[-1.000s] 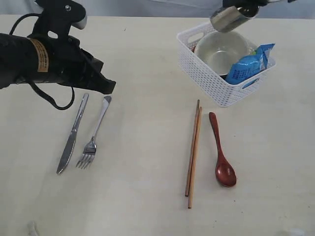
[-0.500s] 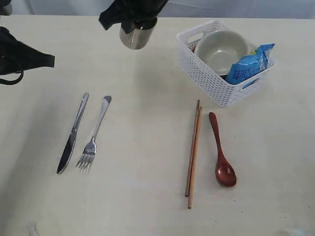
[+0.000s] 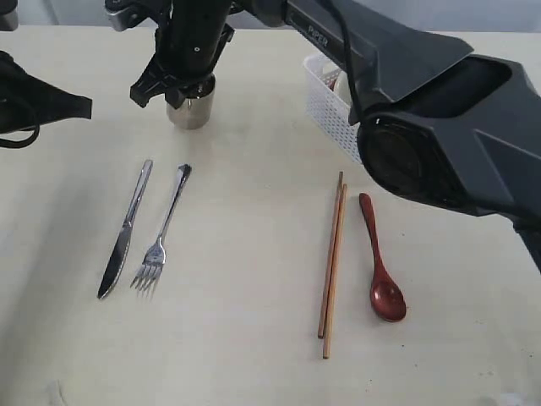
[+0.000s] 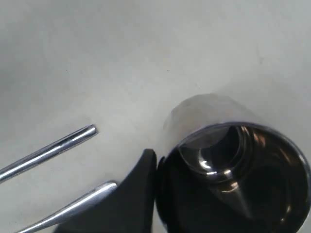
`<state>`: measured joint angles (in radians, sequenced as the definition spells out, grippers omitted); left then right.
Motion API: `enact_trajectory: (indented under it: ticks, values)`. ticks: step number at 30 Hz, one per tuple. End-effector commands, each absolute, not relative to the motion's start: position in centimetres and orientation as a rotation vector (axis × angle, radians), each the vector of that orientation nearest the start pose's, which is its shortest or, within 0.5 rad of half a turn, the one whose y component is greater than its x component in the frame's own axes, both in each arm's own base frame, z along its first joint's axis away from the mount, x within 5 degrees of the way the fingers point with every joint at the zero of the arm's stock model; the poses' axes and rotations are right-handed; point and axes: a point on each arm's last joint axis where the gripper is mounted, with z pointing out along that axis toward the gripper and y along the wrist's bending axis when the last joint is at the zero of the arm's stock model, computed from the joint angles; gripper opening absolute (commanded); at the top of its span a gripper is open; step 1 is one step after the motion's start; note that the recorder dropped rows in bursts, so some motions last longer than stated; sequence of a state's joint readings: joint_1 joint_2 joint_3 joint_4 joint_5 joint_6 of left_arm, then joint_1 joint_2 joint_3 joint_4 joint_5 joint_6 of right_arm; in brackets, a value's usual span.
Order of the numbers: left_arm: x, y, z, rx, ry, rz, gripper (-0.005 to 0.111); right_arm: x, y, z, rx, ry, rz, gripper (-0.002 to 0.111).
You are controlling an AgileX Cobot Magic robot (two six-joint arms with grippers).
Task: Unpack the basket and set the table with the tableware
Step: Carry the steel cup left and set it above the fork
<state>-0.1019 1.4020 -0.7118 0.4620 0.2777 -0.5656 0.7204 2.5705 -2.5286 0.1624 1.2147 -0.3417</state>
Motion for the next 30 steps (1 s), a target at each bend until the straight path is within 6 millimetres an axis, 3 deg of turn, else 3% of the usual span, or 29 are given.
enact_trajectory:
  ticks: [1, 18, 20, 25, 30]
  values:
    - [26.5, -1.3, 21.2, -0.07, 2.45, 0.086, 0.0, 39.9, 37.1, 19.2, -1.432, 2.356, 0.324, 0.0]
    - [26.5, -1.3, 21.2, -0.065, 2.449, 0.091, 0.0, 39.7, 37.6, 17.8, -1.491, 2.345, 0.397, 0.0]
    - [26.5, -1.3, 21.2, -0.065, 2.449, 0.091, 0.0, 39.7, 37.6, 17.7, -1.492, 2.345, 0.397, 0.008]
    - [26.5, -1.3, 21.2, -0.069, 2.449, 0.089, 0.0, 39.7, 37.6, 17.7, -1.492, 2.347, 0.397, 0.049]
    - [26.5, -1.3, 21.3, -0.068, 2.447, 0.088, 0.0, 39.6, 37.6, 18.1, -1.489, 2.339, 0.398, 0.052]
